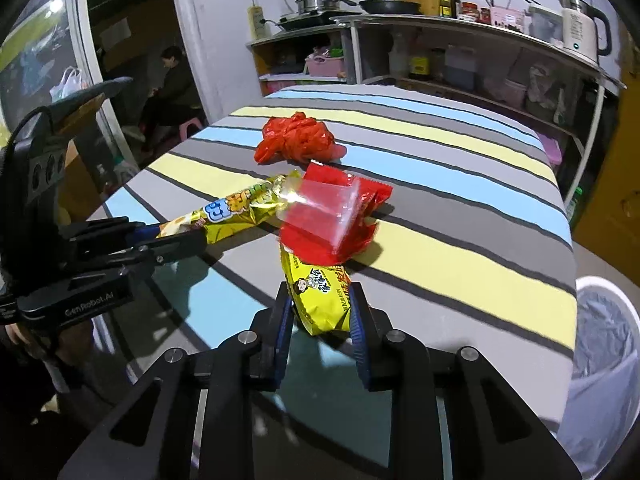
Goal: Collect trash
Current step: 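Grasp the yellow candy bar wrapper with the left gripper while the right gripper grasps the yellow chip packet, then lift both wrappers and carry them over the white bin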
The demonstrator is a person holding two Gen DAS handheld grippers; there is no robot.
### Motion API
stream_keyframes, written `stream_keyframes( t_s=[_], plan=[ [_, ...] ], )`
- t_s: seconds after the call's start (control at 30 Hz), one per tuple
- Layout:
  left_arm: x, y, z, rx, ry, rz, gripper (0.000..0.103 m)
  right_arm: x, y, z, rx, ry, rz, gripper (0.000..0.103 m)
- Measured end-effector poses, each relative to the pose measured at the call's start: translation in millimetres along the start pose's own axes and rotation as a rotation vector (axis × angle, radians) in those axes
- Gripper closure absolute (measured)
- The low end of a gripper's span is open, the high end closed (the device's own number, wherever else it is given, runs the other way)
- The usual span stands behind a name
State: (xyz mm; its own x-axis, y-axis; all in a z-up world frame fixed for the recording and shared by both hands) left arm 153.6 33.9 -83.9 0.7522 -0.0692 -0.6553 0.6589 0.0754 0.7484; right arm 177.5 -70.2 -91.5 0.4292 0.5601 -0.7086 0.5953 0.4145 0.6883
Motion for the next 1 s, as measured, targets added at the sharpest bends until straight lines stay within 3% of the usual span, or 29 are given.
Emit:
stream_keyframes(
  t_s=[0.3, 1.0],
  plan=[
    [-28.6, 9.3, -4.1, -0.051, -0.002, 0.056, 0.085, -33.1, 2.7, -2.7, 0.034, -0.016, 0.078, 0.076],
    [-62.6, 27.1, 34.1, -0.007, -0.049, 0.127, 0.085, -85.9, 1.4, 2.4, 0.085, -0.097, 0.194, 0.076]
  ],
)
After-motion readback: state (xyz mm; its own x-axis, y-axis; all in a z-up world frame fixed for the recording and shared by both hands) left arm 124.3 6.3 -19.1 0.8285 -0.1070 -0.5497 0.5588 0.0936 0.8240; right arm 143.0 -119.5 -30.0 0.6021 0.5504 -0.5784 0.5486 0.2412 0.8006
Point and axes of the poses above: each gripper's, at about its wrist camera, not at the fingertips, and x roughly the way its jaws point, z to its right, y to its top, the point moved 5 cm from there along x, roughly the way its jaws point, and after that the axes turned 3 degrees about y, right-handed, at the moved point
